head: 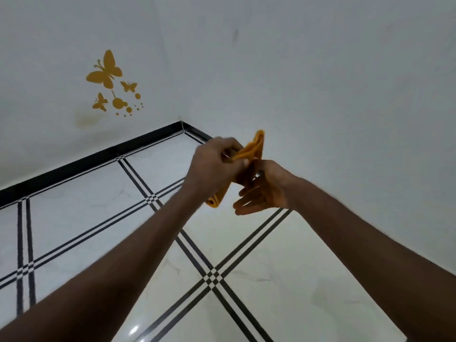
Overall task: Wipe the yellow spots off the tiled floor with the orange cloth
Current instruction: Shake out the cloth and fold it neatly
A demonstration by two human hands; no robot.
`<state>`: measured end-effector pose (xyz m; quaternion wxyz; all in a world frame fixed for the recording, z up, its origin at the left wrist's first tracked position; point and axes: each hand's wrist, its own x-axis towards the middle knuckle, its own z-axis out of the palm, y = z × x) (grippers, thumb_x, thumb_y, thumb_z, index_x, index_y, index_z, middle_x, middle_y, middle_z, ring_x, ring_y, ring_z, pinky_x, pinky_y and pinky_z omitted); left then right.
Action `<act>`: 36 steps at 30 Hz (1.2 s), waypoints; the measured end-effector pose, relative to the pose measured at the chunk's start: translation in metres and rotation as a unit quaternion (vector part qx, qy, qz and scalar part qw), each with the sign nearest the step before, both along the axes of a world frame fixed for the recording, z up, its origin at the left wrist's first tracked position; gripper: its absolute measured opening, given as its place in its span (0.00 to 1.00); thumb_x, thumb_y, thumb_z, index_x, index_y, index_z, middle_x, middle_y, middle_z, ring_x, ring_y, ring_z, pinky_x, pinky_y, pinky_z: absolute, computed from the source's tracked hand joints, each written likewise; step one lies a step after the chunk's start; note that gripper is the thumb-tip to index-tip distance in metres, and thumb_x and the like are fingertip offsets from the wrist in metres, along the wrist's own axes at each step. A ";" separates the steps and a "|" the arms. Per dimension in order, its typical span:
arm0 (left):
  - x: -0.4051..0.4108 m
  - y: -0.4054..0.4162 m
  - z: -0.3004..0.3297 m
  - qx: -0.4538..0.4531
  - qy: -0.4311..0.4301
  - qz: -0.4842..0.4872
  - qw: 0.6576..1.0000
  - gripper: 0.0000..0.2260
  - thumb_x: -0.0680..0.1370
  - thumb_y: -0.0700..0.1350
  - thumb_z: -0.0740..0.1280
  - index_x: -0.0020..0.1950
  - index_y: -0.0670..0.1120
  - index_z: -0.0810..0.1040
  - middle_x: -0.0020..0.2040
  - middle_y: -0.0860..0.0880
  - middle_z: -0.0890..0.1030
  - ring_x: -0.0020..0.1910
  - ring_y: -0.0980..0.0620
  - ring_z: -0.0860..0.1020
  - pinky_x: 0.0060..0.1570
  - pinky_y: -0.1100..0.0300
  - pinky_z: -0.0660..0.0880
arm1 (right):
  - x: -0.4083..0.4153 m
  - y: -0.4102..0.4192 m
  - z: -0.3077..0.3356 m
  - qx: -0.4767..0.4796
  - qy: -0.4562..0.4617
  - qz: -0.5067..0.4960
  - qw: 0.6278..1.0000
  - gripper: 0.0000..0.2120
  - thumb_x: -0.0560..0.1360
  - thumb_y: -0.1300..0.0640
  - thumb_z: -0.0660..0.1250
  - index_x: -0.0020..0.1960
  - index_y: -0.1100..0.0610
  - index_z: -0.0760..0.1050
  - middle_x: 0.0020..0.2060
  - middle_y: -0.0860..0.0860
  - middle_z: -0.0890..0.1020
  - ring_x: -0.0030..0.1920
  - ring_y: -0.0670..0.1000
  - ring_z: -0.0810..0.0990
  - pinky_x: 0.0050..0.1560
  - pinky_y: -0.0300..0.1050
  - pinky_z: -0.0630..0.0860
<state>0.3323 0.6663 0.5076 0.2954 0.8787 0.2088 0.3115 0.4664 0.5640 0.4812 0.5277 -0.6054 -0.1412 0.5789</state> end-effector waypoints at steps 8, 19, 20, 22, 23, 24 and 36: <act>-0.028 0.009 0.200 -0.058 0.104 -0.089 0.989 0.07 0.70 0.51 0.77 0.47 0.54 0.85 0.42 0.56 0.84 0.44 0.58 0.81 0.43 0.63 0.75 | -0.017 0.013 0.242 0.086 0.089 -0.076 0.989 0.13 0.77 0.55 0.59 0.45 0.63 0.76 0.44 0.61 0.82 0.41 0.60 0.84 0.40 0.52 0.83; -0.085 -0.003 0.523 -0.142 0.050 -0.107 0.983 0.08 0.77 0.52 0.72 0.43 0.50 0.86 0.35 0.48 0.84 0.34 0.54 0.81 0.36 0.62 0.76 | -0.060 -0.010 0.555 0.094 0.005 -0.056 0.994 0.17 0.82 0.60 0.54 0.41 0.61 0.77 0.42 0.60 0.82 0.44 0.58 0.81 0.49 0.57 0.81; -0.090 -0.005 0.536 -0.140 0.029 -0.100 0.985 0.08 0.77 0.52 0.71 0.44 0.50 0.86 0.35 0.50 0.84 0.35 0.54 0.81 0.35 0.61 0.76 | -0.061 -0.014 0.568 0.095 0.001 -0.060 0.994 0.19 0.82 0.58 0.55 0.38 0.61 0.78 0.40 0.59 0.82 0.41 0.57 0.81 0.46 0.53 0.80; -0.096 -0.010 0.587 -0.139 -0.010 -0.069 0.988 0.09 0.78 0.54 0.69 0.46 0.51 0.84 0.38 0.53 0.84 0.38 0.52 0.81 0.36 0.57 0.78 | -0.061 -0.030 0.615 0.103 0.009 -0.044 0.994 0.20 0.82 0.53 0.58 0.40 0.60 0.83 0.41 0.60 0.85 0.39 0.57 0.83 0.43 0.51 0.81; -0.096 -0.010 0.602 -0.138 -0.029 -0.054 0.989 0.09 0.78 0.56 0.68 0.47 0.52 0.83 0.41 0.53 0.84 0.41 0.51 0.82 0.38 0.56 0.79 | -0.061 -0.036 0.626 0.102 0.008 -0.029 0.994 0.18 0.81 0.50 0.61 0.47 0.60 0.84 0.45 0.60 0.86 0.43 0.59 0.85 0.44 0.53 0.83; -0.095 -0.012 0.624 -0.130 -0.044 -0.038 0.990 0.10 0.78 0.57 0.66 0.47 0.52 0.82 0.44 0.52 0.84 0.45 0.50 0.82 0.40 0.55 0.79 | -0.058 -0.043 0.642 0.101 -0.012 -0.012 0.995 0.16 0.80 0.48 0.63 0.55 0.59 0.83 0.51 0.60 0.86 0.48 0.61 0.85 0.47 0.55 0.83; -0.074 -0.055 0.630 -0.540 -0.191 0.110 0.813 0.31 0.80 0.66 0.56 0.73 0.43 0.68 0.67 0.38 0.75 0.66 0.35 0.75 0.55 0.45 0.78 | -0.036 -0.106 0.730 0.191 -0.029 0.041 0.980 0.14 0.82 0.57 0.63 0.65 0.61 0.74 0.57 0.63 0.82 0.50 0.60 0.82 0.42 0.52 0.84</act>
